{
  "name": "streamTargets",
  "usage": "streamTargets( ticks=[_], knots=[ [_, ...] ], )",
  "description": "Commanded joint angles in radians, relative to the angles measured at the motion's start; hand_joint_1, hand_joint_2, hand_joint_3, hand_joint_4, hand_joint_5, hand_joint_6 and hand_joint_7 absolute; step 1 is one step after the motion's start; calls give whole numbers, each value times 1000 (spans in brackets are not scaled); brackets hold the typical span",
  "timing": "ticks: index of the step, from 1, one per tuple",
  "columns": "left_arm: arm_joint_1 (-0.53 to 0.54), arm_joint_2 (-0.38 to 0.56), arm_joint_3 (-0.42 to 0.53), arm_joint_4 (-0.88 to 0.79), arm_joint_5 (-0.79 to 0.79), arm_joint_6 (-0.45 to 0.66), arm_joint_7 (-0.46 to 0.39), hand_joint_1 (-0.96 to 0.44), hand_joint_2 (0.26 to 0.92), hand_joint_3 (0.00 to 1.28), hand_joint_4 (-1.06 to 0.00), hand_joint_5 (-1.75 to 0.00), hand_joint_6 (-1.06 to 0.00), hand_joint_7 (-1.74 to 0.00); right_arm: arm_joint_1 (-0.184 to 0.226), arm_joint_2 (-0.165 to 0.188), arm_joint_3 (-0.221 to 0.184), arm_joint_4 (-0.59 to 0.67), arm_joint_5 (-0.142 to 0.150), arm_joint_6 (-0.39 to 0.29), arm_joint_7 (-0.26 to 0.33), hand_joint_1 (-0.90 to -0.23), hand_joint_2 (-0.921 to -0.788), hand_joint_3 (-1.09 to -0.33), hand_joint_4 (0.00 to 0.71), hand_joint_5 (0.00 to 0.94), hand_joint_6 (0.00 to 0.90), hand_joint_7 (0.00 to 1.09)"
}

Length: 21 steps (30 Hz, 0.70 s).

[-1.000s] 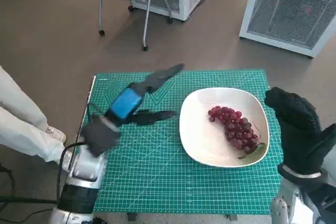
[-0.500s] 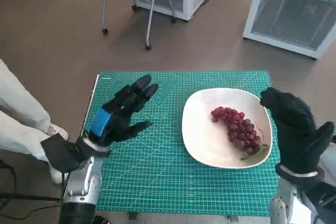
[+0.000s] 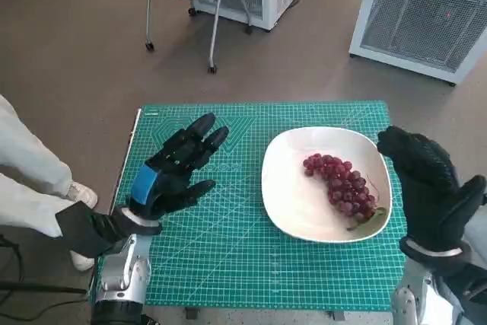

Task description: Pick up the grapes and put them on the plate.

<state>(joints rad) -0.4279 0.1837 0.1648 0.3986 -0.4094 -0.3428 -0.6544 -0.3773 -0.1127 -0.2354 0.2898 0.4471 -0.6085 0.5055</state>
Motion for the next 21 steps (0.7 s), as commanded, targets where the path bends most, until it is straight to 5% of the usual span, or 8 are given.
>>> streamTargets(
  ticks=[1, 21],
  knots=[
    [15, -7, 6, -33, -13, 15, 2, -403, 921, 255, -308, 0, -346, -1, 21, -4, 0, -2, -6, 14, -4, -397, -921, -586, 502, 327, 243, 795],
    [44, -12, 6, -70, -21, 38, -2, -405, 921, 262, -313, -3, -348, -2, 13, -4, 1, -1, 1, 22, 3, -392, -921, -589, 502, 328, 245, 796]
  ],
)
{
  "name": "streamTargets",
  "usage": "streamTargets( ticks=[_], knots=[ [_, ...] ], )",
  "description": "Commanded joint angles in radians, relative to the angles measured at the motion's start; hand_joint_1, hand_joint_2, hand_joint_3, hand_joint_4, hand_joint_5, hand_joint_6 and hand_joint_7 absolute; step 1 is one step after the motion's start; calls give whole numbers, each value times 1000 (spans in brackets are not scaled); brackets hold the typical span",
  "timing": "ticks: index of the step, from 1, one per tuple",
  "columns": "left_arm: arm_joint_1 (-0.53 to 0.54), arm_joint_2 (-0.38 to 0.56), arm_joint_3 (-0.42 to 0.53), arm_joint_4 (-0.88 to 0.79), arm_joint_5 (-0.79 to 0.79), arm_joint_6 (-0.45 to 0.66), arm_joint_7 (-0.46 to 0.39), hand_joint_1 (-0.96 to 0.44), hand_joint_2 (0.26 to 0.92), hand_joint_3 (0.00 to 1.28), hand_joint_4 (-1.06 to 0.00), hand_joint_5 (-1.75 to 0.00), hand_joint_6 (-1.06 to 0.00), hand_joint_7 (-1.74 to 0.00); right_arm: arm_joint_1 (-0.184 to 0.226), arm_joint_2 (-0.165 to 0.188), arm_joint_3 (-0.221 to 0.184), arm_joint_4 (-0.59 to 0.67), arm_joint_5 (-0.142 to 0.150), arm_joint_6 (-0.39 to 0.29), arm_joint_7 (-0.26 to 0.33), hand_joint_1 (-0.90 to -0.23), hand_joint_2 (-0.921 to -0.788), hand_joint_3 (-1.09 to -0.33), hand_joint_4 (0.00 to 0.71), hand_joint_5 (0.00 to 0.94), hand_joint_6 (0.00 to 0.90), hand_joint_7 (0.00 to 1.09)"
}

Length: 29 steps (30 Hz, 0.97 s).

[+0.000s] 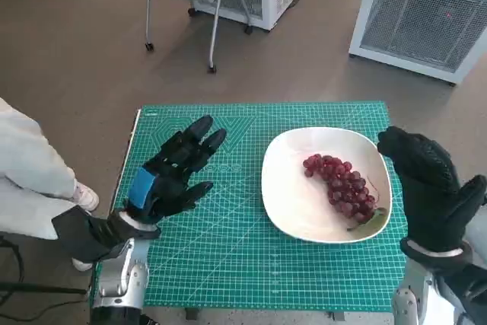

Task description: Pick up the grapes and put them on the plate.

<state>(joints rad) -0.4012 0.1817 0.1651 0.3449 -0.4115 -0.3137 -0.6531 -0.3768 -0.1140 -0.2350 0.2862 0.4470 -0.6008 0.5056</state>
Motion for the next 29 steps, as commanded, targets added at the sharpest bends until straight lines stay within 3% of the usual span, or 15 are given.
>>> streamTargets(
  ticks=[1, 29],
  knots=[
    [19, -10, 6, -17, -19, 10, -4, -405, 921, 262, -313, -3, -349, -2, 12, -3, 1, 3, 1, 15, 3, -391, -921, -589, 502, 329, 245, 796],
    [42, -22, 10, -28, -34, 16, -12, -391, 921, 259, -321, -4, -348, -2, 4, -9, -1, 10, -2, 12, 10, -392, -921, -592, 506, 341, 240, 797]
  ],
)
